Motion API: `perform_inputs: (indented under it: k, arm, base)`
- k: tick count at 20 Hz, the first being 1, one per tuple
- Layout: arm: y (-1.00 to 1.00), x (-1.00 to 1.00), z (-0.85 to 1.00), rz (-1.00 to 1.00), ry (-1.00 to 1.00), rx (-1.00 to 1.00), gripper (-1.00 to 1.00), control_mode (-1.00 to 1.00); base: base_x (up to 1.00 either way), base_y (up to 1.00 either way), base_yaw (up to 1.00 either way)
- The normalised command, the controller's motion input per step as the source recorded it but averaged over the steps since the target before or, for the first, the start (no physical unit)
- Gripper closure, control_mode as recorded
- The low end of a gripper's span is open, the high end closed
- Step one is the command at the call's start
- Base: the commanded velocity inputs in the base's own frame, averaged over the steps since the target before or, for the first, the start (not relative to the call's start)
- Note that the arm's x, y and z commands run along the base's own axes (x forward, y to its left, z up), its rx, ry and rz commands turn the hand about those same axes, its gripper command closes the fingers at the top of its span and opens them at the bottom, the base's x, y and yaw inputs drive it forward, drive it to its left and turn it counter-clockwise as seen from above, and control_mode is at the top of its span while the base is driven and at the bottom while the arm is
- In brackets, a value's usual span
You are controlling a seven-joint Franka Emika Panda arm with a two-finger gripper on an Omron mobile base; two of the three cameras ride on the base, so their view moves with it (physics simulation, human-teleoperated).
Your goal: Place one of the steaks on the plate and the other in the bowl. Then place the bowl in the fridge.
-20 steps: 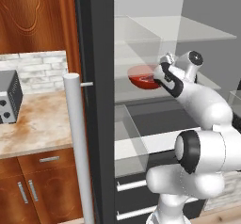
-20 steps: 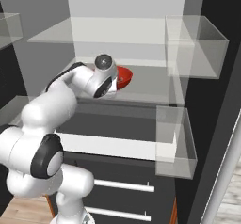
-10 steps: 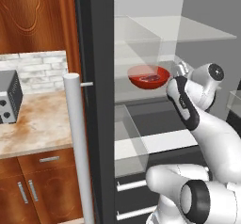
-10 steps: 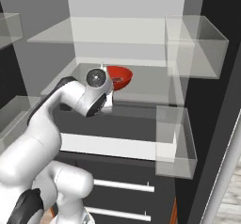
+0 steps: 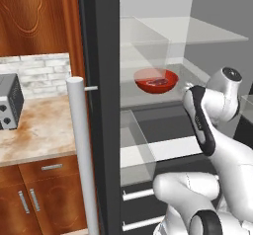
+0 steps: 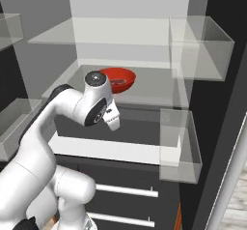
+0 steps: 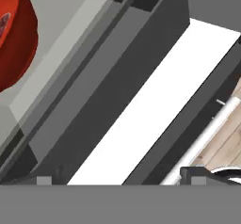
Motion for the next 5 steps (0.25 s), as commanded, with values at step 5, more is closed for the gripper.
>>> perform_inputs:
  k: [5]
  arm:
    - [0.24, -0.17, -0.75, 0.40, 0.28, -0.38, -1.00, -1.00]
  base:
    - [0.00, 0.00, 0.00]
